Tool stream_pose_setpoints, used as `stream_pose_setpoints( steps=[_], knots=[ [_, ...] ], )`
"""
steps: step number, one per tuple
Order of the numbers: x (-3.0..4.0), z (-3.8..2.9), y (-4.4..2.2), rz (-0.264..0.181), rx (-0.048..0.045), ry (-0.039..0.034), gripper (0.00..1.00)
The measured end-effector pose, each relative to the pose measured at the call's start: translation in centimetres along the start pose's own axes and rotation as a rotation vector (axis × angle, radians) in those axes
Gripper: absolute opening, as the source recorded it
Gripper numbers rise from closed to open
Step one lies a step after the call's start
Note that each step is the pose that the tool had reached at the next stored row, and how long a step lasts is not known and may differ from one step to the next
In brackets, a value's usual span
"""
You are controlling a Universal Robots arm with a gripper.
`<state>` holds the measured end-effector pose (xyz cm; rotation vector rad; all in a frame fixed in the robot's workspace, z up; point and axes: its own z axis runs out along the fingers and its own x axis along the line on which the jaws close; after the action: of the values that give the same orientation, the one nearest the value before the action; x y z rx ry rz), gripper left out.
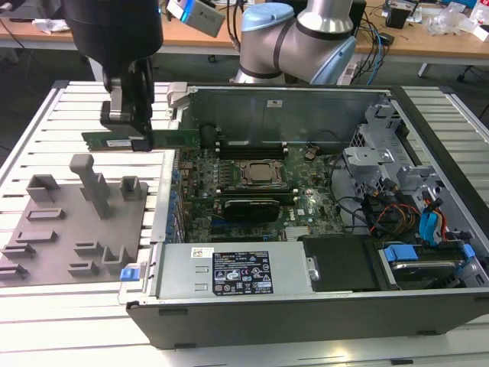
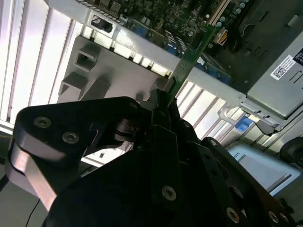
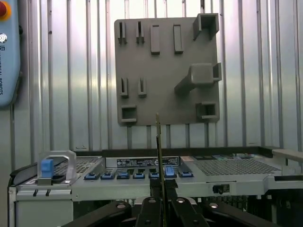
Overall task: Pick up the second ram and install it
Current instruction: 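Pick up the second ram and move it above second insertion slot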
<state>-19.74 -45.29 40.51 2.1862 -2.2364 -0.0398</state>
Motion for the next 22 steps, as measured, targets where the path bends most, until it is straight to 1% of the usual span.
stream_pose_setpoints(
  steps=[3, 5, 7, 9, 12, 15, 16, 18, 19, 22],
  knots=[
    [-0.03, -0.03, -1.24, 0.000, 0.0000, 0.0000, 0.14],
    [-0.04, -0.05, -1.94, 0.000, 0.0000, 0.0000, 0.14],
    [-0.06, -0.08, -2.86, 0.000, -0.0001, 0.0000, 0.14],
    [-0.08, -0.09, -3.36, 0.000, 0.0000, 0.0000, 0.14],
    [-0.10, -0.12, -4.46, 0.000, 0.0000, 0.0000, 0.14],
    [-0.14, -0.16, -5.98, 0.000, -0.0002, 0.0000, 0.14],
    [-0.16, -0.19, -6.79, 0.000, -0.0004, 0.0000, 0.14],
    [-0.20, -0.22, -8.17, 0.000, -0.0004, 0.0000, 0.14],
    [-0.21, -0.24, -8.65, 0.000, -0.0005, 0.0000, 0.14],
    [-0.23, -0.26, -9.43, 0.000, -0.0006, 0.0000, 0.14]
  ],
)
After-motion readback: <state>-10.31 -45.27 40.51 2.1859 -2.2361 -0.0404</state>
